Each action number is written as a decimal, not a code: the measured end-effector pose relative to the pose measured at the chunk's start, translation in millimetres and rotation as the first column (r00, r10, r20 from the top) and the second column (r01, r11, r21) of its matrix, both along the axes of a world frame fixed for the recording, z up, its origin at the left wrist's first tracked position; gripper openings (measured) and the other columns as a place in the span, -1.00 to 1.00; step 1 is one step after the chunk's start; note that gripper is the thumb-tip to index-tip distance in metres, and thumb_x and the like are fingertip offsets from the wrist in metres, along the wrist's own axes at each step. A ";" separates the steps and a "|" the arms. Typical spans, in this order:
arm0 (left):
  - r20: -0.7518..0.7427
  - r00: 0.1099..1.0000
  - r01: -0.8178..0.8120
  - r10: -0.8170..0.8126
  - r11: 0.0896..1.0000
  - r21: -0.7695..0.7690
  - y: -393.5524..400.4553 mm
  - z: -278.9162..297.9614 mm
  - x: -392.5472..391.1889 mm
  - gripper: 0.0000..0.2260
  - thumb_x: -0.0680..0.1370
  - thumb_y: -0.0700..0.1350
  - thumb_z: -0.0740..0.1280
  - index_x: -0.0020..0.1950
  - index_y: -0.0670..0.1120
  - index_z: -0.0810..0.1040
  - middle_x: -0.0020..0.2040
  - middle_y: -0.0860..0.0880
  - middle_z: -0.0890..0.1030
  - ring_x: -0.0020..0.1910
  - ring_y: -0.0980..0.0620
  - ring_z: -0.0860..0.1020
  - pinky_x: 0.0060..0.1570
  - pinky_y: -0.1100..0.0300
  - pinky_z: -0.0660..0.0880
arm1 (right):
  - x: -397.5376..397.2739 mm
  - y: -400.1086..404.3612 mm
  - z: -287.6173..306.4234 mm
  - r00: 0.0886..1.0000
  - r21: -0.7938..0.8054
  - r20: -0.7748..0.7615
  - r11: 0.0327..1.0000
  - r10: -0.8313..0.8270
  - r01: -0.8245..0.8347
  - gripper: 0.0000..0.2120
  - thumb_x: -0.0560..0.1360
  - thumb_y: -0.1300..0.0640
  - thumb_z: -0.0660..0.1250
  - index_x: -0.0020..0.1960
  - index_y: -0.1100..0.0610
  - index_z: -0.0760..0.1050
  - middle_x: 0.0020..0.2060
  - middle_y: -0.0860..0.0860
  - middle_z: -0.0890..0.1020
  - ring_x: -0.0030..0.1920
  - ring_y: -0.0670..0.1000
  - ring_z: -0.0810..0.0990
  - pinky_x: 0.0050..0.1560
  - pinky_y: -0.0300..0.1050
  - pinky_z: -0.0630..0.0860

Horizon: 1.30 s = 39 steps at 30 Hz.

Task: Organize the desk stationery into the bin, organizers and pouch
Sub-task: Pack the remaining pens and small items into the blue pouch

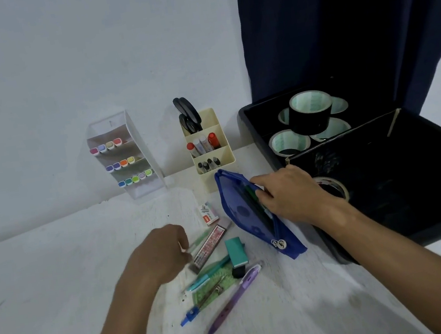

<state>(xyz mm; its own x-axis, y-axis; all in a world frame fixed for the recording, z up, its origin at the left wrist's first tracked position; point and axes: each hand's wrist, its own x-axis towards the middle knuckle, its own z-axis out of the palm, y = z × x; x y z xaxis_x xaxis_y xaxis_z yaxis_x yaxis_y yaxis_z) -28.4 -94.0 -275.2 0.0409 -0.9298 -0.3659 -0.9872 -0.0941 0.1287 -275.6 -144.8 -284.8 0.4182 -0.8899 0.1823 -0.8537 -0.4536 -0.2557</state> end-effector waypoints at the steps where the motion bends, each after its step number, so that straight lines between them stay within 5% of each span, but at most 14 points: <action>1: 0.007 1.000 0.005 -0.005 0.999 -0.050 -5.3 9.4 -0.3 -0.87 0.48 -0.03 0.40 -0.03 0.03 0.50 -0.01 0.01 0.56 -0.09 0.04 0.50 -0.07 0.18 0.46 | -0.4 -0.2 0.0 1.000 -0.003 0.007 1.000 -0.009 0.009 -0.73 0.60 0.06 0.09 0.12 0.10 0.52 -0.23 0.02 0.62 -0.23 0.07 0.49 0.11 -0.01 0.39; 5: -0.244 0.970 -0.029 0.006 0.995 -0.093 -25.5 35.4 -21.0 -0.78 0.47 -0.01 0.42 0.07 -0.04 0.56 -0.07 -0.01 0.64 -0.14 0.01 0.58 -0.14 0.19 0.49 | 0.0 -0.6 0.3 0.999 -0.017 0.027 0.999 -0.043 0.044 -0.76 0.60 0.09 0.09 0.01 0.12 0.52 -0.33 -0.01 0.49 -0.30 0.04 0.35 -0.09 -0.09 0.29; 8: -0.475 0.878 -0.063 0.062 0.998 0.014 -38.3 35.3 -48.4 -0.75 0.44 -0.04 0.45 0.07 -0.06 0.56 -0.21 -0.07 0.68 -0.29 -0.05 0.64 -0.32 0.12 0.57 | 0.4 -0.8 2.9 0.997 -0.008 0.059 0.998 -0.057 0.058 -0.79 0.59 0.11 0.10 -0.01 0.13 0.50 -0.24 0.07 0.60 -0.29 0.04 0.35 -0.16 -0.13 0.18; 11: -0.553 0.825 -0.110 0.112 0.993 0.037 -51.1 23.8 -73.3 -0.81 0.44 -0.13 0.44 0.02 -0.13 0.58 -0.35 -0.09 0.61 -0.50 0.04 0.55 -0.47 0.23 0.49 | 0.6 -0.3 5.5 0.995 0.008 0.081 0.998 -0.055 0.055 -0.79 0.59 0.12 0.10 0.00 0.12 0.50 -0.19 0.09 0.62 -0.22 0.09 0.44 -0.15 -0.12 0.20; 15: -0.538 0.833 -0.154 0.127 0.988 -0.006 -60.7 6.0 -97.1 -0.92 0.49 -0.20 0.34 -0.20 -0.08 0.51 -0.38 -0.08 0.59 -0.51 0.02 0.57 -0.47 0.23 0.53 | -0.4 0.2 6.9 0.994 0.012 0.098 0.999 -0.044 0.043 -0.80 0.59 0.13 0.10 0.00 0.14 0.49 -0.18 0.10 0.62 -0.23 0.07 0.42 -0.14 -0.11 0.21; 22: -0.560 0.827 -0.143 0.056 0.983 -0.112 -62.7 -11.2 -99.5 -0.91 0.47 -0.20 0.27 -0.12 -0.11 0.56 -0.22 -0.13 0.65 -0.27 -0.09 0.65 -0.21 -0.02 0.64 | 0.0 -1.6 4.0 0.997 -0.005 0.068 1.000 -0.030 0.030 -0.80 0.58 0.12 0.10 0.00 0.13 0.49 -0.19 0.10 0.63 -0.16 0.16 0.55 -0.07 -0.06 0.31; 28: -0.624 0.777 -0.220 0.082 0.964 -0.147 -43.9 -13.6 -69.0 -0.83 0.47 -0.21 0.33 0.01 -0.01 0.59 -0.23 -0.03 0.66 -0.26 0.00 0.62 -0.16 0.13 0.57 | 0.1 -2.3 1.2 0.999 -0.008 0.035 1.000 -0.020 0.020 -0.78 0.59 0.07 0.10 0.07 0.08 0.50 -0.32 0.00 0.55 -0.28 0.09 0.44 0.10 0.02 0.40; 32: -0.462 0.886 -0.139 0.045 0.975 -0.172 -26.1 -13.7 -40.1 -0.86 0.46 -0.19 0.35 -0.04 -0.01 0.61 -0.17 0.03 0.64 -0.18 0.07 0.58 -0.25 0.34 0.42 | 1.7 -0.5 -0.3 1.000 -0.035 0.013 0.999 0.010 -0.009 -0.75 0.57 0.04 0.11 0.14 0.06 0.50 -0.23 0.03 0.64 -0.24 0.10 0.52 0.09 0.01 0.41; 39: -0.307 0.950 0.080 -0.056 0.995 0.067 6.9 -15.7 -17.2 -0.83 0.46 -0.06 0.42 0.04 0.01 0.64 -0.09 0.09 0.61 -0.22 0.21 0.52 -0.21 0.41 0.41 | 3.5 -0.3 -4.0 0.997 -0.115 0.033 0.992 0.064 -0.060 -0.77 0.57 0.08 0.13 0.04 0.12 0.53 -0.28 0.08 0.63 -0.34 0.07 0.40 -0.09 -0.07 0.40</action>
